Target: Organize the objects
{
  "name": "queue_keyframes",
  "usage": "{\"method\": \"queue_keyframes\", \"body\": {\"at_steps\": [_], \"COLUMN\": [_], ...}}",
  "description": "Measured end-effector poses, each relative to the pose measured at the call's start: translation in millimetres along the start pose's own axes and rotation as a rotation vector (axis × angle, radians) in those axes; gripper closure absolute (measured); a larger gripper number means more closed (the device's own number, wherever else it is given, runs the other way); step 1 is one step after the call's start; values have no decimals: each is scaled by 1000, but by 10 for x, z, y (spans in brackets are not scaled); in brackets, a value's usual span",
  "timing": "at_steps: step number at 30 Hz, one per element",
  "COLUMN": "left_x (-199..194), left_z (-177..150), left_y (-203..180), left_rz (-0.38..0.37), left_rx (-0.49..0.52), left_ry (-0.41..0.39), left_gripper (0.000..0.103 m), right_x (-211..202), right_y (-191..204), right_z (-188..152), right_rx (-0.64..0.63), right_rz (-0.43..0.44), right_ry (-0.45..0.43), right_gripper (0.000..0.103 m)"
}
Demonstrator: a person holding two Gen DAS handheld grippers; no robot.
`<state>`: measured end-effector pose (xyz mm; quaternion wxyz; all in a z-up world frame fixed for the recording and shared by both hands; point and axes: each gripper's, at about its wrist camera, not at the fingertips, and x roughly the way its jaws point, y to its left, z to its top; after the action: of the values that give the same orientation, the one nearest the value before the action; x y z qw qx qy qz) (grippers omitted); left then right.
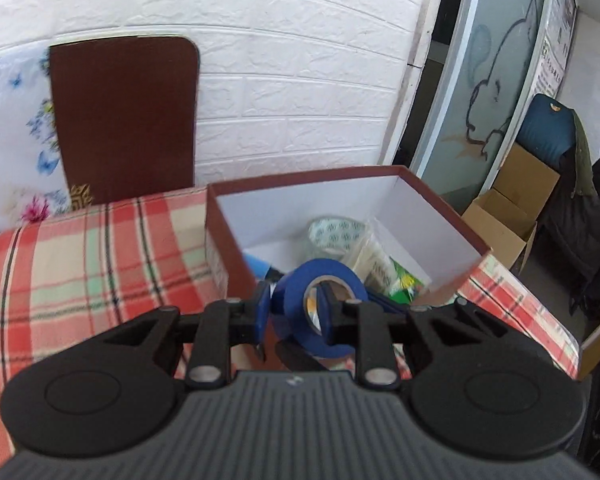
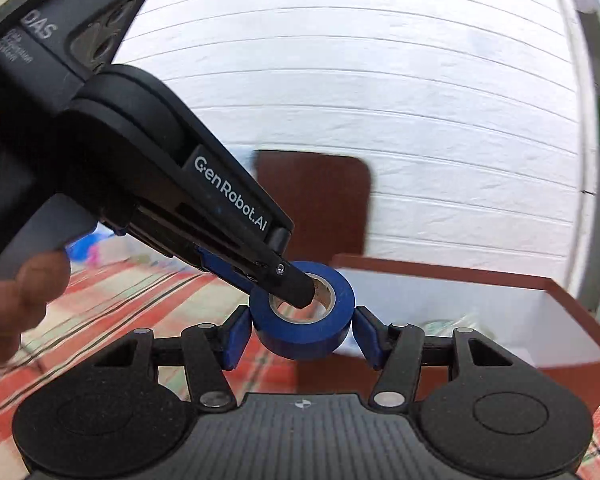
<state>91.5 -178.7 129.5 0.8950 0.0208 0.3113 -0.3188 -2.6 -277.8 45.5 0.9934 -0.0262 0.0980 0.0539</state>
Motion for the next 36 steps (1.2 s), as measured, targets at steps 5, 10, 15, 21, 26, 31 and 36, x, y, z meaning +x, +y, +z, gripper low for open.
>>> {"method": "queue_keyframes", "body": {"at_steps": [5,10,15,21,26,31,36], "left_x": [498,561,144,-179,-195,-225,-247], "left_z": [127,75,-105,-477,-845,-1110,-1226], "left_y": [-55,-73,-41,182,441,608,689], "left_rz": [56,83,61,181,309,399,431], "left_rx": [1,25,26,-20,-78,-108,-129], "left_ry": [19,32,-27,17,114,168,184], "left_gripper": [75,74,65,59,53,49,44], "right_x": [417,668,344,-158,-172,-13,16], "right_y": [-319,-495,-400,-77,187,323,254], "right_z": [38,-26,-116,-254,-387,-535,-559], "right_rx": [41,120,116,130,124,124,174], "right_rz": [-54,-100,-113,-68,32,74,55], "right_ry": [45,102,28,-19,115,247,262], "right_gripper": [48,43,42,40,40,40,40]}}
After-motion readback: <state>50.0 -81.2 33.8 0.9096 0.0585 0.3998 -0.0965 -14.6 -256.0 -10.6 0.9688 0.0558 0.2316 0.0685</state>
